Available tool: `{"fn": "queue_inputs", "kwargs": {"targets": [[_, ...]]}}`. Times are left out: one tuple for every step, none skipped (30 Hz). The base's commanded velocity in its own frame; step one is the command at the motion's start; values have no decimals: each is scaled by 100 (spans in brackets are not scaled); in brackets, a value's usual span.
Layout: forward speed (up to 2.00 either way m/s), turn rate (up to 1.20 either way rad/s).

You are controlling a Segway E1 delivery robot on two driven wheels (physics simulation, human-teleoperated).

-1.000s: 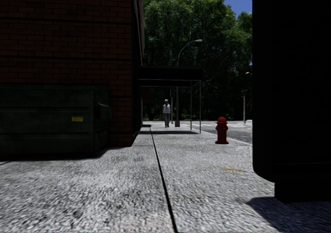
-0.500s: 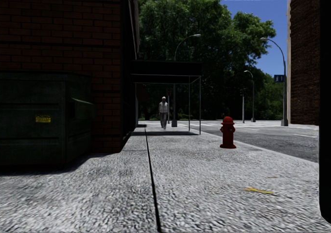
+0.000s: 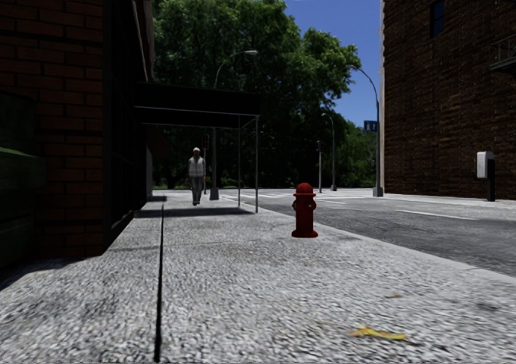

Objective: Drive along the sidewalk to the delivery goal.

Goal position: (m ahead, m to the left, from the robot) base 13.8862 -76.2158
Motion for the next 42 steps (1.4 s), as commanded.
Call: {"fn": "queue_inputs", "kwargs": {"targets": [[122, -51], [122, -48], [122, -48], [122, -47], [122, -47], [122, -42], [122, -42], [122, -26], [123, 0], [124, 0], [124, 0], [124, 0], [124, 0], [124, 0], [124, 0], [124, 0], [124, 0], [124, 0], [124, 0], [124, 0], [124, 0], [124, 0], [124, 0], [124, 0], [124, 0], [124, 0], [124, 0], [125, 0], [126, 0], [126, 0], [128, 0], [130, 0], [131, 0], [131, 0], [131, 0], [131, 0], [131, 0], [131, 0], [131, 0], [131, 4], [131, 4], [132, 13]]}}
